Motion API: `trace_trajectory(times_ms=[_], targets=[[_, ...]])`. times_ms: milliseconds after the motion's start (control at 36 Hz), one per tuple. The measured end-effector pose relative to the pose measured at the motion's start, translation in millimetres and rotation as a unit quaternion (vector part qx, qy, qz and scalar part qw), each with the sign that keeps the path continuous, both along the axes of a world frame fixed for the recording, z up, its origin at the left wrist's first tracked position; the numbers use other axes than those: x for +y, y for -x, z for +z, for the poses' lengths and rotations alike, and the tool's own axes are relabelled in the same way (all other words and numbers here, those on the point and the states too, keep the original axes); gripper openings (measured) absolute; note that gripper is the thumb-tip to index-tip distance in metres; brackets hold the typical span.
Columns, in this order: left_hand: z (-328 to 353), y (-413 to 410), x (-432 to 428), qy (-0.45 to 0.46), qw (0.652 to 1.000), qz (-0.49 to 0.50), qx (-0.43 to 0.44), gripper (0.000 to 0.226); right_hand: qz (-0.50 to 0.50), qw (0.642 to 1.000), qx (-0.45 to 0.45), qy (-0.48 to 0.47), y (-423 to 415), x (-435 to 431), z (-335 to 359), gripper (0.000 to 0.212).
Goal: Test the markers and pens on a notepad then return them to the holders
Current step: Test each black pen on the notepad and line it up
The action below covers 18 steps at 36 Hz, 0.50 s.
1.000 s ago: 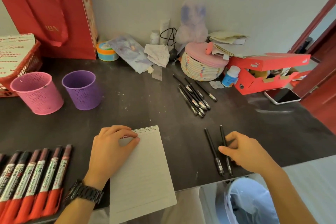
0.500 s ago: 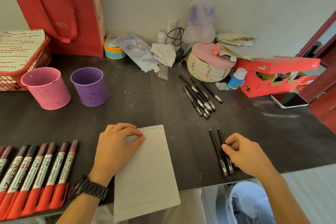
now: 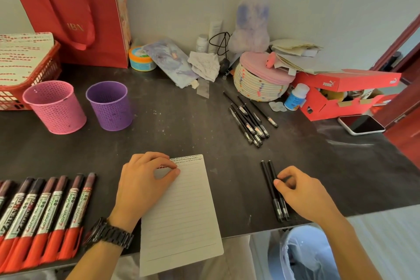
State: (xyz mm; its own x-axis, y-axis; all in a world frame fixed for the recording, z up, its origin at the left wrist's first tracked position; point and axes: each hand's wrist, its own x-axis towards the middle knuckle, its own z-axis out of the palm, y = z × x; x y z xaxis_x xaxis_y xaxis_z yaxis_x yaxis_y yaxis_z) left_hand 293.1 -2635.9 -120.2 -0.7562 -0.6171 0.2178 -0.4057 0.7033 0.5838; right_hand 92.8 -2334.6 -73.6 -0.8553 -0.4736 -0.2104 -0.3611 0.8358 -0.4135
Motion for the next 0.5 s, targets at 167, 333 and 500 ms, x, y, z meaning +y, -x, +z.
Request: trace_trajectory(times_ms=[167,333,500], targets=[[-2.0,0.7,-0.8,0.002,1.000,-0.003,-0.007,0.013,0.004,1.000,0.009,0.005,1.2,0.3,-3.3,0.011],[-4.2,0.2,-1.7,0.010,1.000,-0.003,-0.004,0.012,0.000,1.000,0.018,0.005,1.9,-0.5,-7.2,0.012],[-4.2,-0.7,-1.2,0.022,1.000,-0.001,-0.006,0.012,-0.029,0.999,0.039,0.010,5.0,-1.9,-5.0,0.014]])
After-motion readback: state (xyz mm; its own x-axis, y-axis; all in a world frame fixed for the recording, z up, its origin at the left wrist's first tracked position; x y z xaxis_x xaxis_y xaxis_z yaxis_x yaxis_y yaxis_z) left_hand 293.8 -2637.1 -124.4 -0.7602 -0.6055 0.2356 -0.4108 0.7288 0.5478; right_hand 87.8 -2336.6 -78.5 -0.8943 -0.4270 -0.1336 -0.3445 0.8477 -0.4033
